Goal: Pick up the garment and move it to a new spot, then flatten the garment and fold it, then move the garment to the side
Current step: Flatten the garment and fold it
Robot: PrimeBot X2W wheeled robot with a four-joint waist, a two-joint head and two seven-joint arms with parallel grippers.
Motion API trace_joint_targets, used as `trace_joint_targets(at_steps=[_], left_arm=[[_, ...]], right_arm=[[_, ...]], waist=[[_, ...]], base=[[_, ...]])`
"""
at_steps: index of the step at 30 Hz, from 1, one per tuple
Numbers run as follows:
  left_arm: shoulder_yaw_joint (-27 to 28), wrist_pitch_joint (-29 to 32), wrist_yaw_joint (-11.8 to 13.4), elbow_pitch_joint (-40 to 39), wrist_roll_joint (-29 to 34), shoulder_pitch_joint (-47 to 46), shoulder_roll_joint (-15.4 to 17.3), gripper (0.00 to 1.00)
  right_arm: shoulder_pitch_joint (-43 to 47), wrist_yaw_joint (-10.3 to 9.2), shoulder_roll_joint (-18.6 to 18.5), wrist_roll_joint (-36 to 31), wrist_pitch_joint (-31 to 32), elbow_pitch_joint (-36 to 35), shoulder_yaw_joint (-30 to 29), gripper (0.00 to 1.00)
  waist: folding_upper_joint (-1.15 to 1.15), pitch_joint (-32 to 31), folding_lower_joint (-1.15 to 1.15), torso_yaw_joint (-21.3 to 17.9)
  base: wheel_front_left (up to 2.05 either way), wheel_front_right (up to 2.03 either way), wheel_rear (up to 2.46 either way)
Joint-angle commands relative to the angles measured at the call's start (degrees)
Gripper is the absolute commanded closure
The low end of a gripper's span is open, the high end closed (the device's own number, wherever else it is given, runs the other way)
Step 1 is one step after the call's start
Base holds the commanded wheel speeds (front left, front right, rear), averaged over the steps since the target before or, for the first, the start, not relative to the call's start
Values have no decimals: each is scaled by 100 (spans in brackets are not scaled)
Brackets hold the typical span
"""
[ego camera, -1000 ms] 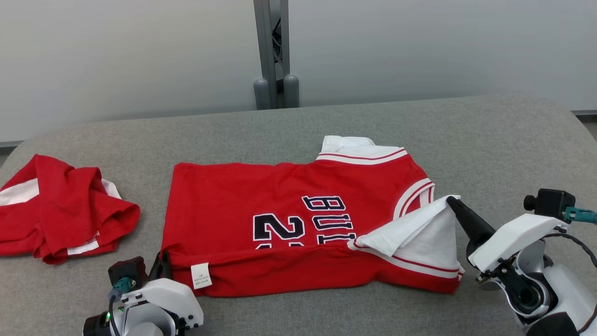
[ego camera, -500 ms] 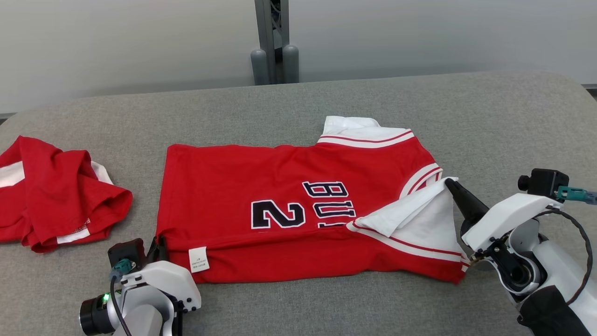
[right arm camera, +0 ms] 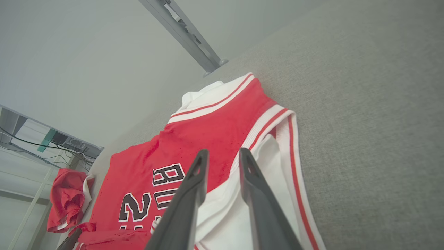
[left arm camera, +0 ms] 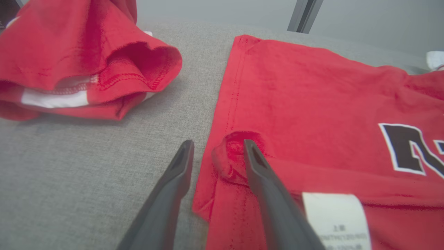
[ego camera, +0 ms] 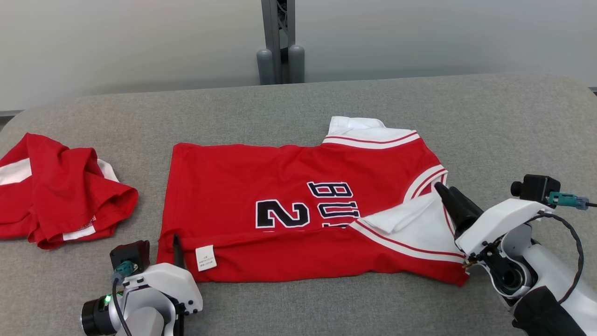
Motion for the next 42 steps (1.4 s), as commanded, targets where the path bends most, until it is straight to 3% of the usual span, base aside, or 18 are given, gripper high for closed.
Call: trace_joint_targets(at_steps=[1, 13, 23, 31, 42], left_arm=[[-11, -21, 40, -44, -13, 34, 33, 0], [318, -21, 170, -681, 165, 478, 33, 0], [561, -21, -123, -1794, 227, 1271, 31, 0], [555, -21, -264, -2514, 226, 1905, 32, 0], [382, -21, -205, -2674, -54, 2077, 32, 0]], right_arm=[[-54, -2, -38, 87, -75, 19, 44, 0], [169, -2, -347, 346, -693, -104, 367, 0], [873, -2, -562, 135, -1335, -365, 383, 0], [1517, -2, -358, -332, -1382, -617, -357, 0], [1926, -2, -82, -783, -1374, -745, -836, 0]], waist=[[0, -9, 0, 9], [0, -333, 0, 28], [0, -637, 0, 13], [0, -716, 0, -8], [0, -709, 0, 31]], base=[[0, 0, 0], [0, 0, 0], [0, 0, 0], [0, 0, 0], [0, 0, 0]])
